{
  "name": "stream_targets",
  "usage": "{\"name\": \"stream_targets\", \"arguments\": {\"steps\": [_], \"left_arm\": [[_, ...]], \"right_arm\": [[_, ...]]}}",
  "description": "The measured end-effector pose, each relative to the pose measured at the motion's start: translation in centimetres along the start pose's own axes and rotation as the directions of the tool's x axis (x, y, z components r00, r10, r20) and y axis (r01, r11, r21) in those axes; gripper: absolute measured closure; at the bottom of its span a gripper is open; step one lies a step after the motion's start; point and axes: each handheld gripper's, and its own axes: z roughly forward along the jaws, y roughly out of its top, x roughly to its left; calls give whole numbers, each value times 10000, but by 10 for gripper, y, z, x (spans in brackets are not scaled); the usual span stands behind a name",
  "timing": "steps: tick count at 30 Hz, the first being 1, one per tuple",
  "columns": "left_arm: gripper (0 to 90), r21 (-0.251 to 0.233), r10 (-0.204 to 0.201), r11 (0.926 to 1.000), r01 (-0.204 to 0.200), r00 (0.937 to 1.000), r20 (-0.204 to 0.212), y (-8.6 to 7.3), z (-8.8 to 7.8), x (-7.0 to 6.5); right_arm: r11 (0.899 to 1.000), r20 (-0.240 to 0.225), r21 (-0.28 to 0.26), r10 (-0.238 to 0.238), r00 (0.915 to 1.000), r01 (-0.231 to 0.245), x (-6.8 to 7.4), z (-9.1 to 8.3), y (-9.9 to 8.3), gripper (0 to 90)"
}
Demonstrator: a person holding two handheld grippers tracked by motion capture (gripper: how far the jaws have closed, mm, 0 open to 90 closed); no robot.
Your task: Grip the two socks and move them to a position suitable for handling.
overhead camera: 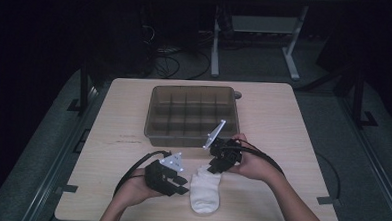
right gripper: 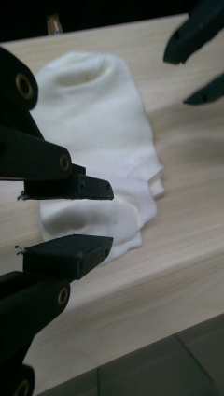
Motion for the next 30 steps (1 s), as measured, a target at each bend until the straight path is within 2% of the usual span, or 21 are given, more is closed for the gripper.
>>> {"name": "stream_targets", "arguments": {"steps": [6, 7, 9, 16, 20, 25, 30], "left_arm": [[696, 175, 305, 9994, -311, 9990, 321, 8, 17, -7], [697, 157, 395, 9991, -403, 9980, 502, 9, 21, -8], [698, 156, 449, 9988, -458, 9976, 520, 10, 26, -8], [717, 533, 578, 9967, -608, 9968, 559, 13, 40, -10], [720, 626, 492, 9966, -530, 9969, 608, 13, 45, -8], [719, 750, 502, 9957, -547, 9969, 613, 13, 48, -9], [719, 802, 528, 9951, -573, 9969, 582, 13, 48, -9]], "right_arm": [[9991, -24, 267, 323, 9995, -323, -10, 9, -1, 672], [9988, -6, 318, 364, 9993, -363, -12, 10, -2, 672], [9978, -74, 425, 511, 9987, -508, -15, 13, -2, 666], [9969, -178, 649, 456, 9988, -443, -16, 23, 1, 653], [9964, -158, 756, 386, 9991, -373, -17, 28, 1, 689], [9952, -243, 921, 351, 9991, -328, -16, 32, 1, 788], [9951, -123, 964, 254, 9996, -241, -16, 31, 1, 870]]}}
